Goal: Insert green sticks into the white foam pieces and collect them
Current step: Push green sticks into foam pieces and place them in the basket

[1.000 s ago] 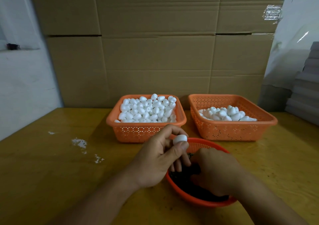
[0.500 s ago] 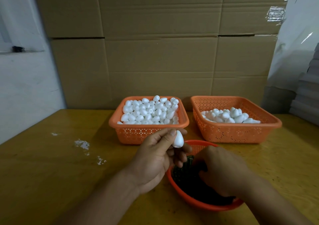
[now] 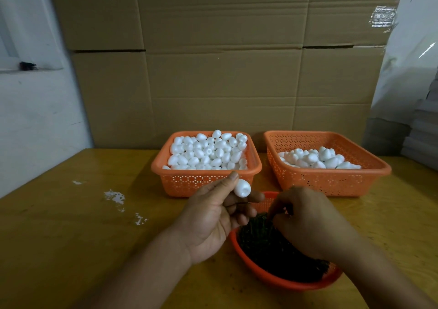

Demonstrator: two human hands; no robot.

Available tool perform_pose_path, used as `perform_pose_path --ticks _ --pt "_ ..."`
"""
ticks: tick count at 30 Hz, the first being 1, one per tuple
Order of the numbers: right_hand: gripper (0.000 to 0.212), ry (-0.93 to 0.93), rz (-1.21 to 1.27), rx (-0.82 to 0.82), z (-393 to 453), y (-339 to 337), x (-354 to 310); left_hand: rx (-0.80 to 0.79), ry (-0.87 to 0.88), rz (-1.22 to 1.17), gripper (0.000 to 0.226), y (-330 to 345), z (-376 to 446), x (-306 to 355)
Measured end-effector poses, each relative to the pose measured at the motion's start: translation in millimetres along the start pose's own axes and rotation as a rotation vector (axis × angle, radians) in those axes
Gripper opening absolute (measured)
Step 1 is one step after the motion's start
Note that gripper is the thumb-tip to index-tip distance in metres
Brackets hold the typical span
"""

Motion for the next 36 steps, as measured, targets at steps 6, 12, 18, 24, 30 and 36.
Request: perform_pose_path --ticks 6,12,18,24,30,36 --pt "0.020 0.032 0.543 0.105 1 -6 4 0.022 -0.018 -0.021 0.033 0 0 0" --pt "0.012 -0.012 0.909 0.142 -3 -12 -5 0.049 -0.047 -0.057 0.037 -3 1 -2" --pt "0.014 -0.018 1.160 0.078 -4 -11 -14 0.055 -0.079 -0.056 0.038 -4 1 -5" --pt "0.019 -0.045 1.169 0.091 -4 -5 -14 0.062 -0.083 -0.049 0.037 -4 1 -6" --pt "0.016 -0.131 1.074 0.161 -5 -5 -18 0.054 -0.079 -0.043 0.035 -3 0 -6" --pt "0.015 -0.205 0.969 0.189 -8 -4 -21 0.055 -0.053 -0.004 0.037 -1 0 -6"
Point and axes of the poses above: each hand's wrist, its own z-axis towards the middle knuckle, its own y-axis out of the palm, x = y × z, the point moved 5 cm from there along z, towards the middle knuckle, and after that the axes turned 8 degrees about z, right-handed, at the moved point
